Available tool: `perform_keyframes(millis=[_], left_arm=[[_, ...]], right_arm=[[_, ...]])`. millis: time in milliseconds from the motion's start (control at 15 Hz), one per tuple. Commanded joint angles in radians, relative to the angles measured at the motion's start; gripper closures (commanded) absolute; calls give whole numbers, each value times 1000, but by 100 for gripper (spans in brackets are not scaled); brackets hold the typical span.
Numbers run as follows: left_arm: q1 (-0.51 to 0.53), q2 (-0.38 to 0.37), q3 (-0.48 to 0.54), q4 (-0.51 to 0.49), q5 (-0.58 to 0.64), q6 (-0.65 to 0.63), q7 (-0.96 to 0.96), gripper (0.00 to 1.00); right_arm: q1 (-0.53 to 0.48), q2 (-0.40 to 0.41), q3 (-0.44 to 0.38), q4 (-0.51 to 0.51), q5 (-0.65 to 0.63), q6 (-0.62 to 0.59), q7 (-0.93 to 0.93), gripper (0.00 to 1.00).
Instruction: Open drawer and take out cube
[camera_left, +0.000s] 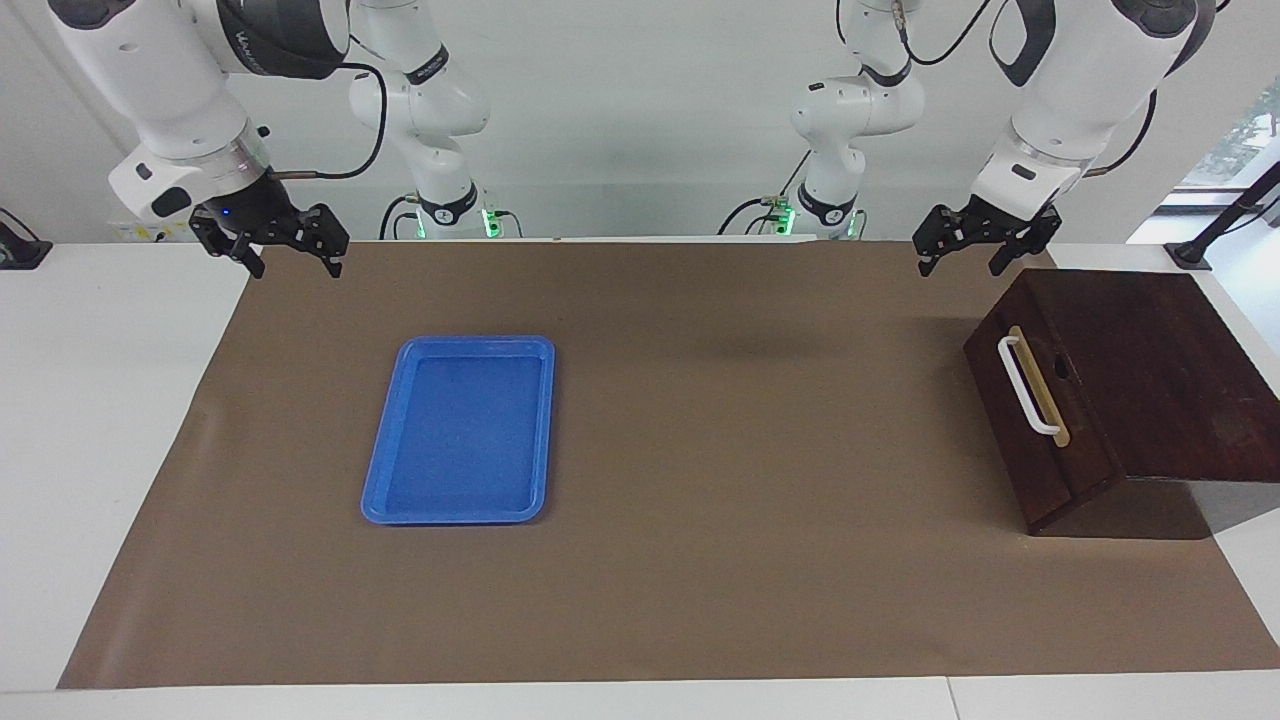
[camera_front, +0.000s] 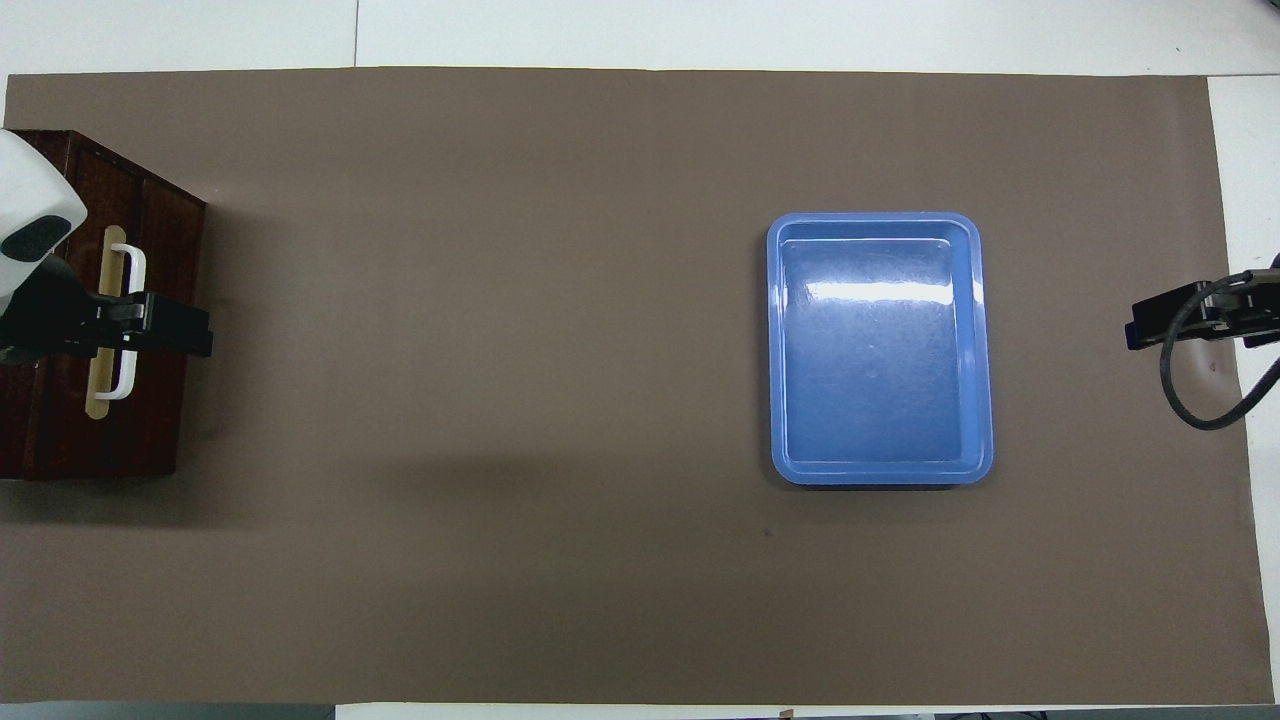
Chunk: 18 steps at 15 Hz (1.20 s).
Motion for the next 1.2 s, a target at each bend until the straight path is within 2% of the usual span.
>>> perform_keyframes(millis=[0,200,467,667,933,1133], left_arm=[[-2,-13,-2,-15,18,12,9,0],[-5,-12,-2,-15,64,17,7,0],[-48,-10,-10,-70,257,81,1,0],[-73,-3,-11,-167,401,168,-54,0],[-102,68,-11,-228,570,218,-247,0],[-91,118,-11,-250,606,283,-324,0]], right_arm=[[-16,-14,15,-8,-16,-11,7,0],[-16,-14,15,-8,-16,-11,7,0],[-16,-14,15,-8,-16,-11,7,0],[-16,-14,15,-8,-16,-11,7,0],[-16,-14,15,-8,-14,-11,7,0],[-16,-14,15,-8,-16,-11,7,0]])
